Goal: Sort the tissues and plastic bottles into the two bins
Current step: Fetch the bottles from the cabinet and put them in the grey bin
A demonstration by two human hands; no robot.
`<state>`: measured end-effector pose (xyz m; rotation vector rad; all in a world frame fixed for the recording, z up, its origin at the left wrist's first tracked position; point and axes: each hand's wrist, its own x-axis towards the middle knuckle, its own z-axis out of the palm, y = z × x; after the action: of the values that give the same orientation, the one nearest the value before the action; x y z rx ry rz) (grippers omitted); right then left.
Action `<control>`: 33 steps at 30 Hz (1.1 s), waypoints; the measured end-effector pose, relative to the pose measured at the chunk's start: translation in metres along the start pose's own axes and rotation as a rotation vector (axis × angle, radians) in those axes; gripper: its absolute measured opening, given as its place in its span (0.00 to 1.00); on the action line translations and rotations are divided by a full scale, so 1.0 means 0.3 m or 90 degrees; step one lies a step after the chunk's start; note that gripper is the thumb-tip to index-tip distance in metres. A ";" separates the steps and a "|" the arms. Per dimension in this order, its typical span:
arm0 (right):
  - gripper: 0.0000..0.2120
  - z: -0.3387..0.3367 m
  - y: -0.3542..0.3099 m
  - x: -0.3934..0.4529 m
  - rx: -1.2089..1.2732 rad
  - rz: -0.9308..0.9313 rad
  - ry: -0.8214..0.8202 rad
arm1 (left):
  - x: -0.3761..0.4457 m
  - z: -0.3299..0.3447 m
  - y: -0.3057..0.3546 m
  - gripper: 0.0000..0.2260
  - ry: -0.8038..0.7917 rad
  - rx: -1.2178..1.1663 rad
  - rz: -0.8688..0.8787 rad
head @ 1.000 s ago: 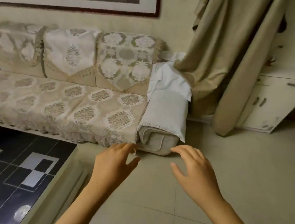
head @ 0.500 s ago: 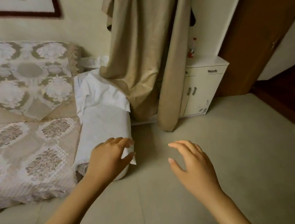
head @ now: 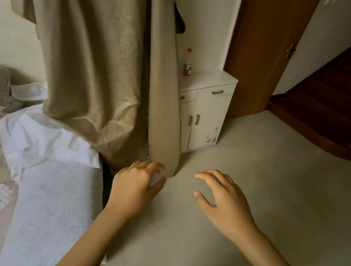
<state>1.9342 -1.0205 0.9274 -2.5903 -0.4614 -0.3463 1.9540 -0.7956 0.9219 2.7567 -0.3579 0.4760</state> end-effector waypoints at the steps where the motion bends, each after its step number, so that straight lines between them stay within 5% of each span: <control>1: 0.18 -0.004 0.049 0.062 -0.003 0.001 -0.002 | 0.073 0.027 0.006 0.17 0.001 -0.003 -0.002; 8: 0.18 0.017 0.312 0.468 0.009 0.005 -0.011 | 0.514 0.177 -0.006 0.10 0.011 0.007 0.005; 33: 0.15 0.189 1.037 1.951 0.028 -0.030 -0.022 | 1.984 0.656 -0.308 0.11 0.028 0.015 -0.029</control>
<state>2.5948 -1.0981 0.9381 -2.5498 -0.5361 -0.3044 2.5801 -0.8920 0.9367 2.7652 -0.2809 0.5320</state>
